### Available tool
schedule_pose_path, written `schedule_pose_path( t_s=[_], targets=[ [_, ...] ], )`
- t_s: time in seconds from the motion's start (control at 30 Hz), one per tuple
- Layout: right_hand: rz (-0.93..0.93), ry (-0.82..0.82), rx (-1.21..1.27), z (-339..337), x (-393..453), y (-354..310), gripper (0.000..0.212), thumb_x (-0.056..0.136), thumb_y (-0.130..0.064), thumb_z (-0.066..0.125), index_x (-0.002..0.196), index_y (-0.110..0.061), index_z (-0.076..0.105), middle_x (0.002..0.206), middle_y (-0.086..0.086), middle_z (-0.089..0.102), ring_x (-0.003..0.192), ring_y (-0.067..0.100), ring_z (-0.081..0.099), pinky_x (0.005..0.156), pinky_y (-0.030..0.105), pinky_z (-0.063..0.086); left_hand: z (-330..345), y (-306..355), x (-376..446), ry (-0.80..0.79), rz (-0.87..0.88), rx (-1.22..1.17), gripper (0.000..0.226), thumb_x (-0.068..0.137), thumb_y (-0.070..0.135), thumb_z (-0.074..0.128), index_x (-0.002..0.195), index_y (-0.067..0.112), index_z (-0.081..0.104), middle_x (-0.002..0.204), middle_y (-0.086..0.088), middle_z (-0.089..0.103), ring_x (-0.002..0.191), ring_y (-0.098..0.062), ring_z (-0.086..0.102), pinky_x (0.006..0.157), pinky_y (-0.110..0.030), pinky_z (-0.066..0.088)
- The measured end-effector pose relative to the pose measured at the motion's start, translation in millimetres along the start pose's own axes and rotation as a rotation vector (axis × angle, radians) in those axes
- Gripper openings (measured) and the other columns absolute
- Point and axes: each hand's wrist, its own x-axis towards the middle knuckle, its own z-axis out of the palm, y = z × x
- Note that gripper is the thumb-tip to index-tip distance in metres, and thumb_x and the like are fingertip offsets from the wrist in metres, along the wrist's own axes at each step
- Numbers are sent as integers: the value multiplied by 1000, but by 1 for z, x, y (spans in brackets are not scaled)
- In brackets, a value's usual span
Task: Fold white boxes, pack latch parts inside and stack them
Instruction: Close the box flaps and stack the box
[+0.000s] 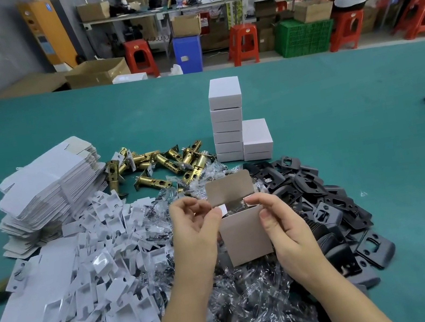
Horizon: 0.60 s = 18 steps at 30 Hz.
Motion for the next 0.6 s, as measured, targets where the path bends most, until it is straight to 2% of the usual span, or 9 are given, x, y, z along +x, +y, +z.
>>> schedule_pose_path(
  t_s=[0.07,0.13,0.23,0.37,0.5,0.6],
  targets=[
    [6,-11,-1,1,-1,0,32,106,-26,43,124,-44,63,125,-16,66,116,9,61,88,11,46,1,2,1,-44,-25,-41,37,84,17,60,117,29,53,86,15,67,66,0,59,56,-17,48],
    [14,-11,1,2,-1,-1,33,106,-27,43,123,-46,63,125,-17,66,114,8,62,86,10,47,1,4,0,-119,6,-2,42,91,13,53,124,38,58,95,11,72,69,0,62,57,-16,50],
    [13,8,13,1,-1,-1,32,105,-28,44,123,-47,63,123,-17,67,109,8,63,83,11,48,0,7,0,-160,52,78,31,94,21,51,113,37,70,101,9,73,82,-2,64,67,-15,52],
    [72,21,120,0,0,-2,25,101,-37,47,121,-47,59,117,-14,70,98,9,67,75,24,56,-2,7,-1,-190,53,110,27,97,20,50,103,31,74,103,9,73,91,-6,67,73,-18,53],
    [79,36,150,0,0,-4,19,96,-48,51,112,-52,59,110,-15,71,92,4,66,71,22,55,-7,9,-5,-257,101,175,30,94,40,52,109,24,72,108,0,68,96,-17,63,76,-26,52],
    [81,40,150,0,0,0,20,98,-38,52,114,-50,55,111,-11,72,95,9,67,73,28,56,-4,11,-9,-214,131,237,36,91,55,50,98,28,73,107,6,66,98,-14,61,81,-27,48]
  ],
)
